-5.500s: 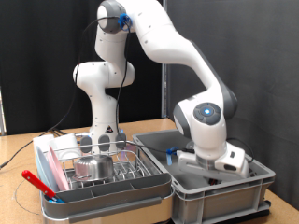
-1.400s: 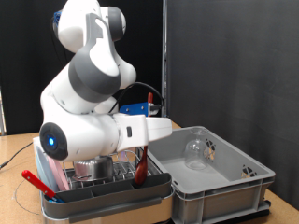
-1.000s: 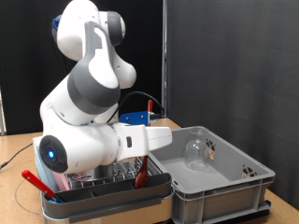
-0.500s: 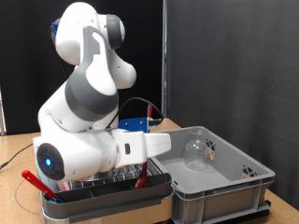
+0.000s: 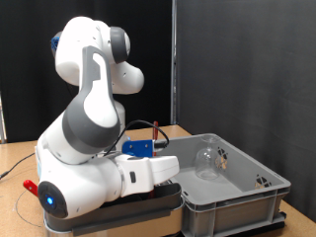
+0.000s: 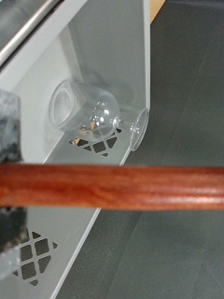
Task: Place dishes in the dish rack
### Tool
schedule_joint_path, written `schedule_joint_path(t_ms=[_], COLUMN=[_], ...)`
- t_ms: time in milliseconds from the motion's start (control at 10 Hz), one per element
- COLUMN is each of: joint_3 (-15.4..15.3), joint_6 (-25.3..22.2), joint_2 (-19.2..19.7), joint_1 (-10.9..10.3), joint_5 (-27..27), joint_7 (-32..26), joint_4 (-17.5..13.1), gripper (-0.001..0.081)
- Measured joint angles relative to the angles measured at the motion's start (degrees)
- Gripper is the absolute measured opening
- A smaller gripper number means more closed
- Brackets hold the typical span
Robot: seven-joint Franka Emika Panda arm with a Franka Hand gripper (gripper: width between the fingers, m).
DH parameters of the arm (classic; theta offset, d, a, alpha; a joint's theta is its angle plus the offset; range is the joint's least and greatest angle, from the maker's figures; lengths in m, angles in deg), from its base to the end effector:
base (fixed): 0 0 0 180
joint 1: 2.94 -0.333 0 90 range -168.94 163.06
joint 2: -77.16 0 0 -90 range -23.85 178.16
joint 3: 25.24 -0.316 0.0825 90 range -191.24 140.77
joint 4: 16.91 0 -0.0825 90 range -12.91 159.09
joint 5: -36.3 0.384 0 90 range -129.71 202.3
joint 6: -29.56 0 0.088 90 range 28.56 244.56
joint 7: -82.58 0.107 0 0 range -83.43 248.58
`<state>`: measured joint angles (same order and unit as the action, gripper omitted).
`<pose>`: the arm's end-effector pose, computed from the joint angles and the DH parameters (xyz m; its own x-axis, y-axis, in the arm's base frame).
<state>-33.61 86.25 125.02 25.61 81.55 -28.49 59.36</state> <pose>0.6051 -0.1406 0.2624 0.3461 0.3138 0.8842 0.8034 0.3875 -0.4521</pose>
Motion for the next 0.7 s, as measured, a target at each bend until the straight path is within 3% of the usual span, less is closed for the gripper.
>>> schedule_joint_path(t_ms=[300,400,500,600,700], joint_3=[0.00,0.00,0.00,0.00,0.01], joint_6=[0.05,0.06,0.05,0.05,1.04], joint_2=[0.59,0.59,0.59,0.58,0.34], joint_1=[-0.02,-0.03,-0.03,-0.05,-0.19], joint_5=[-0.14,-0.16,-0.16,-0.20,-0.73], joint_7=[-0.18,-0.36,-0.50,-0.68,-0.89], joint_4=[-0.67,-0.69,-0.73,-0.77,-0.64], gripper=[0.0075,0.0222,0.0222,0.0396,0.0396])
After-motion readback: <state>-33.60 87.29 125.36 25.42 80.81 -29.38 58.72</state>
